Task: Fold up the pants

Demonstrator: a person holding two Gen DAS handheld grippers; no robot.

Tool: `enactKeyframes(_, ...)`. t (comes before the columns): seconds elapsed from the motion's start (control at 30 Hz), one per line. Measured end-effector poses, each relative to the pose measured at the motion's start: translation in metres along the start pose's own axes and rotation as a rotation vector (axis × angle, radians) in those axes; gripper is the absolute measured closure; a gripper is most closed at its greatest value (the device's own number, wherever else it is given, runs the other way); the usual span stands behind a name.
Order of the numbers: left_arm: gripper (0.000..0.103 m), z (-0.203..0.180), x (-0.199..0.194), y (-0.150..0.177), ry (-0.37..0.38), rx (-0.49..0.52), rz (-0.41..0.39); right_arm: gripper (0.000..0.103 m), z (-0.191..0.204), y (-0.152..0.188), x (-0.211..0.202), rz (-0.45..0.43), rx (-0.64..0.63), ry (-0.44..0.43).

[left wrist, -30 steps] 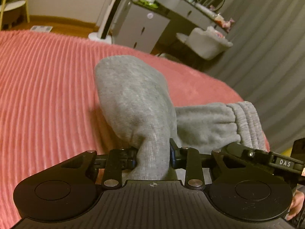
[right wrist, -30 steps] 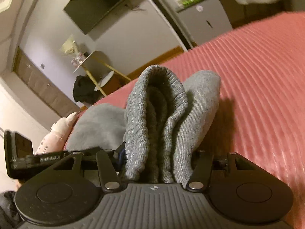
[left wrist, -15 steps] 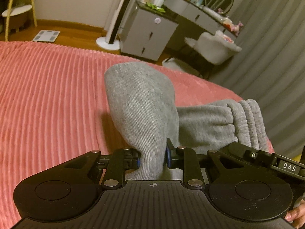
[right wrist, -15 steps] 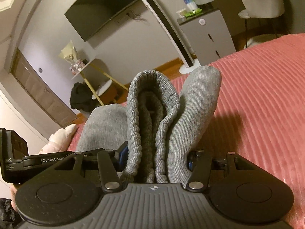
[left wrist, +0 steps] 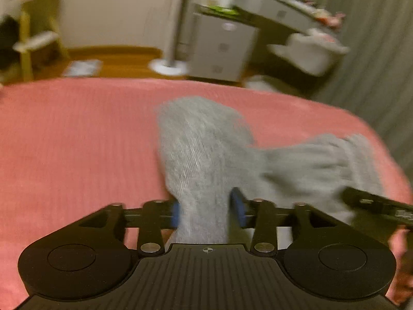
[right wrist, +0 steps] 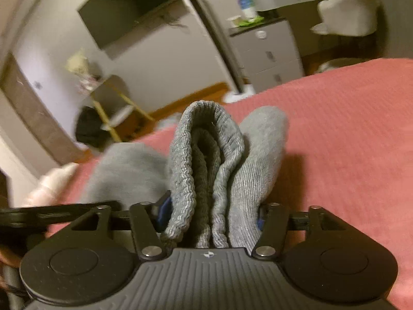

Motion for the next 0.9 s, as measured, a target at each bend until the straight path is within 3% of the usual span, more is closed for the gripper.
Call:
enactKeyframes(0.03, 0.026, 0.01, -0.006, -0.002, -0.065, 0.019, -0.035, 0.031, -0.011, 0.001, -0.001, 0.007, -0.015, 0.064)
enactKeyframes(0.1, 0.008, 0.028, -0.022, -0.005, -0.172, 0.039, -0.13, 0.02, -0.036, 0.001, -0.013, -0.031, -0.044, 0.217)
enactKeyframes(0.13, 0.008, 0.035, -0.031, -0.003, -0.205, 0.037, -0.155, 0.017, -0.045, 0.0, -0.022, -0.064, -0.063, 0.277)
enactKeyframes(0.17, 0.008, 0.035, -0.035, 0.001, -0.186, 0.029, -0.151, 0.016, -0.049, 0.001, -0.03, -0.088, -0.069, 0.3)
enactKeyframes(0.27, 0.008, 0.024, -0.047, 0.023, -0.074, -0.036, -0.124, 0.014, -0.033, 0.013, -0.044, -0.099, -0.032, 0.181)
enactKeyframes(0.4, 0.008, 0.006, -0.056, 0.056, -0.025, -0.042, -0.119, 0.015, 0.005, 0.035, -0.06, -0.15, -0.046, 0.039)
enactKeyframes(0.43, 0.008, 0.002, -0.054, 0.066, -0.017, -0.033, -0.093, 0.017, 0.012, 0.039, -0.064, -0.175, -0.052, 0.01)
enactKeyframes(0.47, 0.008, 0.0, -0.052, 0.078, -0.029, -0.02, -0.068, 0.028, 0.018, 0.042, -0.067, -0.195, -0.057, -0.011)
enactKeyframes(0.5, 0.008, 0.003, -0.048, 0.09, -0.055, 0.009, -0.046, 0.039, 0.023, 0.046, -0.069, -0.208, -0.063, -0.025)
enactKeyframes(0.53, 0.008, 0.004, -0.043, 0.101, -0.084, 0.051, -0.022, 0.059, 0.026, 0.051, -0.068, -0.199, -0.071, -0.033)
enactKeyframes(0.6, 0.005, 0.005, -0.04, 0.118, -0.144, 0.144, -0.009, 0.063, 0.026, 0.069, -0.059, -0.137, -0.102, -0.029)
enactKeyframes(0.7, 0.003, 0.008, -0.045, 0.121, -0.155, 0.174, -0.03, 0.075, 0.022, 0.096, -0.047, -0.054, -0.206, 0.005)
enactKeyframes(0.9, 0.003, 0.006, -0.056, 0.123, -0.171, 0.167, -0.007, 0.075, 0.035, 0.105, -0.054, -0.011, -0.271, 0.069)
Point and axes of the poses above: each gripper's, at about its wrist camera, not at the fingertips, and x roughly the way its jaws point, z to its left, y to its underside, the point moved 10 cm from there along x, roughly the way its jaws point, and after that the axes turned 8 degrees about -z, right-handed, at the moved point
